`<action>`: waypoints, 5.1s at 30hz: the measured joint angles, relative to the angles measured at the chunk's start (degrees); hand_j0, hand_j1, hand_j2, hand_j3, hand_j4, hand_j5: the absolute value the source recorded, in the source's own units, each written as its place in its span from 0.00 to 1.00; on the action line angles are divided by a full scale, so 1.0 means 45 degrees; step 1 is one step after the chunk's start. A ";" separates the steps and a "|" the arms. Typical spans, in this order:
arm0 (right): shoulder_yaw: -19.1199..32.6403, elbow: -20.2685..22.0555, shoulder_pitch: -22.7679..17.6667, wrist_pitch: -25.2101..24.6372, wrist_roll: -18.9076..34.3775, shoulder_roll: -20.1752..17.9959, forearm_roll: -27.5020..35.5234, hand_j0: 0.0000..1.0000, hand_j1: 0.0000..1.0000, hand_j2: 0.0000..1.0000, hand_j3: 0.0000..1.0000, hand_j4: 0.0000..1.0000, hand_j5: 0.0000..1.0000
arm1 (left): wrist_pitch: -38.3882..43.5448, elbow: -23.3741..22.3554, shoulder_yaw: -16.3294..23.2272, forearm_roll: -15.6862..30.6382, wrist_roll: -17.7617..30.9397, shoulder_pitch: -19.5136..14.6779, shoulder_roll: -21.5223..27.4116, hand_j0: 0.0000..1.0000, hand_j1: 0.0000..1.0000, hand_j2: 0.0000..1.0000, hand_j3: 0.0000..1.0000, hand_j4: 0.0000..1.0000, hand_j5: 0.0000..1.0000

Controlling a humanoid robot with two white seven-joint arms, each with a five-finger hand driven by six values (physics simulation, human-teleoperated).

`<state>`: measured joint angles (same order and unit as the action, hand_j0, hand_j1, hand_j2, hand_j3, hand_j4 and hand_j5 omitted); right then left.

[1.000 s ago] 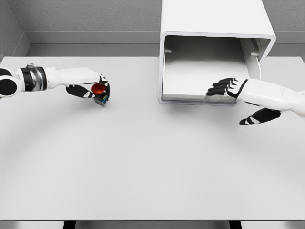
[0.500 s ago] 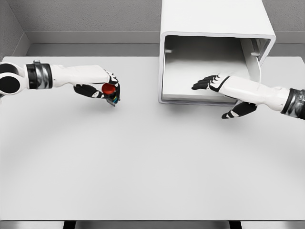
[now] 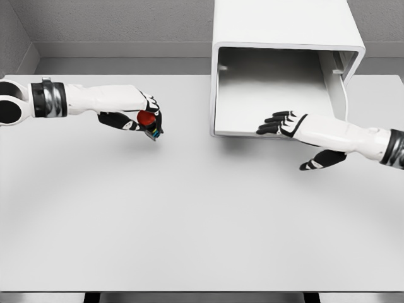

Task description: Slide open multi-storey tabletop storage cabinets and put open load switch and slide close multi-storey tabletop storage cabinets

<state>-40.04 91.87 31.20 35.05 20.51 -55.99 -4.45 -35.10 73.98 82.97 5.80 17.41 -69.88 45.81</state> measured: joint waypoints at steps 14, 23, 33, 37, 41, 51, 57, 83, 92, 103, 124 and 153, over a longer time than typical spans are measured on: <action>0.0093 0.0908 -0.0547 -0.0005 -0.0157 -0.0887 0.0103 1.00 1.00 1.00 1.00 1.00 1.00 | 0.0000 0.1102 0.0039 0.0005 0.0000 -0.0273 0.0162 0.49 0.49 0.49 0.49 0.49 0.49; 0.0087 0.1015 -0.0684 0.0009 -0.0799 -0.1612 0.0074 1.00 1.00 1.00 1.00 1.00 1.00 | -0.0002 0.1405 0.0033 -0.0014 0.0003 -0.0508 0.0166 0.49 0.49 0.49 0.49 0.49 0.49; 0.0403 0.1050 -0.0488 0.0006 -0.1191 -0.1771 0.0416 1.00 1.00 1.00 1.00 1.00 1.00 | 0.0000 0.1730 0.0026 0.0007 -0.0009 -0.0917 0.0172 0.49 0.49 0.49 0.49 0.49 0.49; 0.0399 0.1020 -0.0645 0.0007 -0.1083 -0.1708 0.0482 1.00 1.00 1.00 1.00 1.00 1.00 | -0.0001 0.1872 0.0036 0.0009 -0.0013 -0.1269 0.0174 0.49 0.49 0.49 0.49 0.49 0.49; 0.0388 0.1025 -0.0645 0.0009 -0.0930 -0.1684 0.0494 1.00 1.00 1.00 1.00 1.00 1.00 | 0.0002 0.2109 0.0033 0.0055 -0.0019 -0.1620 0.0195 0.49 0.49 0.49 0.49 0.49 0.49; 0.0564 0.1137 -0.0664 0.0008 -0.1061 -0.1716 0.0649 1.00 1.00 1.00 1.00 1.00 1.00 | -0.0002 0.2398 -0.0019 0.0134 -0.0046 -0.2128 0.0111 0.50 0.50 0.50 0.50 0.50 0.50; 0.0553 0.1159 -0.0801 0.0008 -0.1072 -0.1709 0.0706 1.00 1.00 1.00 1.00 1.00 1.00 | -0.0002 0.2456 -0.0069 0.0198 -0.0048 -0.2382 -0.0032 0.50 0.50 0.50 0.50 0.50 0.50; 0.0552 0.1164 -0.0860 0.0008 -0.1074 -0.1775 0.0776 1.00 1.00 1.00 1.00 1.00 1.00 | -0.0002 0.2403 -0.0063 0.0387 -0.0016 -0.3417 -0.1359 0.50 0.50 0.50 0.50 0.50 0.50; 0.0551 0.1163 -0.0860 0.0008 -0.1074 -0.1748 0.0779 1.00 1.00 1.00 1.00 1.00 1.00 | -0.0002 0.2135 -0.0010 0.0245 0.0022 -0.3593 -0.2158 0.50 0.50 0.50 0.50 0.50 0.50; 0.0561 0.1163 -0.0879 0.0008 -0.1074 -0.1706 0.0778 1.00 1.00 1.00 1.00 1.00 1.00 | -0.0003 0.0876 0.0137 -0.0515 0.0040 -0.3574 -0.3750 0.50 0.50 0.50 0.50 0.50 0.50; 0.0568 0.1163 -0.0860 0.0008 -0.1074 -0.1699 0.0779 1.00 1.00 1.00 1.00 1.00 1.00 | -0.0003 -0.0908 0.0655 -0.1075 0.0036 -0.3574 -0.5018 0.62 0.62 0.62 0.62 0.62 0.62; 0.0528 0.1149 -0.0918 0.0009 -0.1049 -0.1666 0.0776 1.00 1.00 1.00 1.00 1.00 1.00 | -0.0015 0.3781 -0.2690 -0.0708 -0.0744 0.0153 0.0727 1.00 1.00 1.00 1.00 1.00 1.00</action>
<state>-37.67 97.04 27.07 35.09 15.79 -63.49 -0.96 -35.16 91.00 70.87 2.61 14.07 -69.19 49.08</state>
